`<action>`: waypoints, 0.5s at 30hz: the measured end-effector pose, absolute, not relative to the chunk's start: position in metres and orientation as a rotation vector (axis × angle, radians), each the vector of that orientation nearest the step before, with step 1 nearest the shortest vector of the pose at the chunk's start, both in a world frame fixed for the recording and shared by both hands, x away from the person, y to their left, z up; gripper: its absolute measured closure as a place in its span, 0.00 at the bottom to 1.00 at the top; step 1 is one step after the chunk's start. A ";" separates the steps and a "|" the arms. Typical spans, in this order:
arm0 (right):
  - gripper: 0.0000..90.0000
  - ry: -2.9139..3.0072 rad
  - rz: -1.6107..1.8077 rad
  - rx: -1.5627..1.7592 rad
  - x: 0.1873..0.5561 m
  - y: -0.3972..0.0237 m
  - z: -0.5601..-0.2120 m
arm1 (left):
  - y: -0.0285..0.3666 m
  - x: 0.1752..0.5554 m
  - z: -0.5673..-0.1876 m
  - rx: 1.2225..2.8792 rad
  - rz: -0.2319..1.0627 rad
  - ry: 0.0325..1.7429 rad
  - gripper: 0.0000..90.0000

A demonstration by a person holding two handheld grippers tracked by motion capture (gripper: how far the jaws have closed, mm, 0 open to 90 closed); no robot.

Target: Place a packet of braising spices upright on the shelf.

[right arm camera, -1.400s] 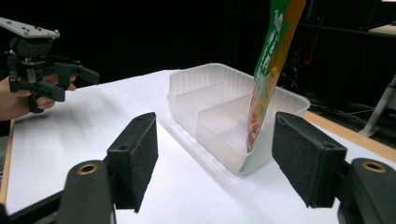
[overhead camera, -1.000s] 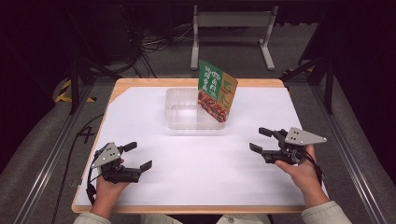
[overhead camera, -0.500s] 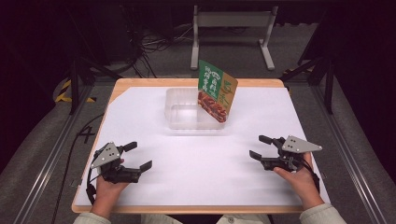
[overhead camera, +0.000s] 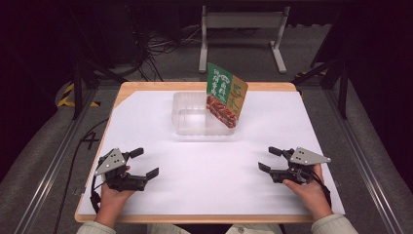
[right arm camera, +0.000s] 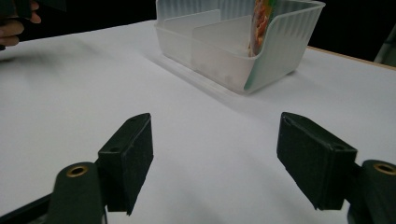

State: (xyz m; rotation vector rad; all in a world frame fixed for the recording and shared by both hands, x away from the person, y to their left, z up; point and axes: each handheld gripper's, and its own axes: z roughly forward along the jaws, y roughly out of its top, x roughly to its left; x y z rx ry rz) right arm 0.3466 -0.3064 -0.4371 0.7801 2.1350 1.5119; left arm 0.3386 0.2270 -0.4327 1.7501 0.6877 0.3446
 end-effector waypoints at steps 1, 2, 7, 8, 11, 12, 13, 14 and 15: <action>0.29 2.143 1.506 0.787 0.346 -0.306 -0.438 | 0.227 0.339 -0.433 1.750 0.344 0.687 0.05; 0.29 2.146 1.507 0.791 0.346 -0.306 -0.439 | 0.227 0.339 -0.433 1.749 0.344 0.688 0.05; 0.27 2.155 1.488 0.796 0.346 -0.305 -0.441 | 0.227 0.338 -0.433 1.747 0.341 0.690 0.05; 0.26 2.149 1.488 0.806 0.346 -0.305 -0.441 | 0.226 0.339 -0.433 1.748 0.340 0.689 0.05; 0.25 2.145 1.494 0.815 0.346 -0.306 -0.441 | 0.226 0.339 -0.433 1.749 0.339 0.688 0.05; 0.24 2.141 1.493 0.822 0.346 -0.306 -0.441 | 0.226 0.339 -0.433 1.749 0.339 0.688 0.05; 0.24 2.140 1.494 0.825 0.347 -0.306 -0.441 | 0.226 0.339 -0.433 1.749 0.339 0.688 0.05; 0.23 2.141 1.493 0.824 0.347 -0.306 -0.441 | 0.226 0.339 -0.433 1.748 0.339 0.689 0.05; 0.23 2.140 1.491 0.823 0.347 -0.306 -0.441 | 0.226 0.339 -0.433 1.748 0.339 0.688 0.05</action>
